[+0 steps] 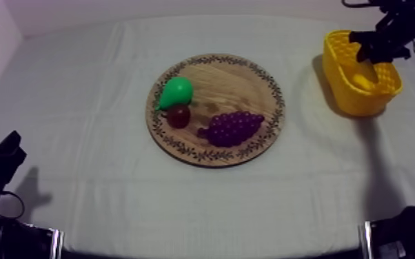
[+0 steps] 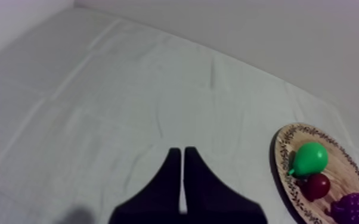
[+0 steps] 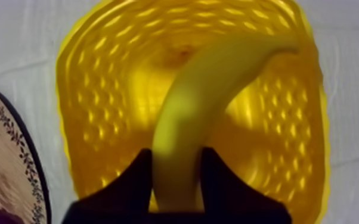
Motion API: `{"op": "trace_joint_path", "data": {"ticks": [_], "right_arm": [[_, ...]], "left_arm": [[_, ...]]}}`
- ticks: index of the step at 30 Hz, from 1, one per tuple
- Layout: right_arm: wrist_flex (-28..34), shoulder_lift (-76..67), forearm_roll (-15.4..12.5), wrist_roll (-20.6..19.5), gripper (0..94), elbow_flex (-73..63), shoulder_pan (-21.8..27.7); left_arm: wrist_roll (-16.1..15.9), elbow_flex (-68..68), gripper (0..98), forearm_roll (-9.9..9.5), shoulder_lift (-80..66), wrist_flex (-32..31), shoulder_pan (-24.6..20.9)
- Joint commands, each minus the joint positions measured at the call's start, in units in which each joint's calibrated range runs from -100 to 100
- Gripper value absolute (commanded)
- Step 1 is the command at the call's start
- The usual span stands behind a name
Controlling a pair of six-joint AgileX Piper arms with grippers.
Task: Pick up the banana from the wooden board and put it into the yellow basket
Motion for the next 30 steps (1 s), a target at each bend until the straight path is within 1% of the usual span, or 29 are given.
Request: {"op": "trace_joint_path", "data": {"ticks": [1,14,16,18,19,21,23,26,30], "right_arm": [[-0.01,0.13,0.09,-0.32,26.0,-0.09,0.07],[-0.7,0.46,-0.11,-0.44,31.5,-2.04,-0.48],[-1.08,0.5,-0.21,-0.37,31.2,-1.96,-0.59],[-1.82,0.38,-0.4,-0.15,28.2,-1.56,-0.59],[-2.33,0.15,-0.54,0.01,24.6,-1.15,-0.51],[-3.81,-0.87,-0.88,0.27,13.5,0.11,-0.2],[-5.56,-2.57,-1.25,0.61,6.8,1.98,0.2],[-7.87,-6.7,-1.26,1.17,2.6,5.47,0.72],[-11.77,-15.69,-0.39,1.71,0.9,12.81,1.59]], "left_arm": [[0.02,0.02,0.1,0.01,0.0,0.0,-0.03],[0.02,0.02,0.1,0.01,0.0,0.0,-0.03],[0.02,0.02,0.1,0.01,0.0,0.0,-0.03],[0.02,0.02,0.1,0.01,0.0,0.0,-0.03],[0.02,0.02,0.1,0.01,0.0,0.0,-0.03],[0.02,0.02,0.1,0.01,0.0,0.0,-0.03],[0.02,0.02,0.1,0.01,0.0,0.0,-0.03],[0.02,0.02,0.1,0.01,0.0,0.0,-0.03],[0.02,0.02,0.1,0.01,0.0,0.0,-0.03]]}}
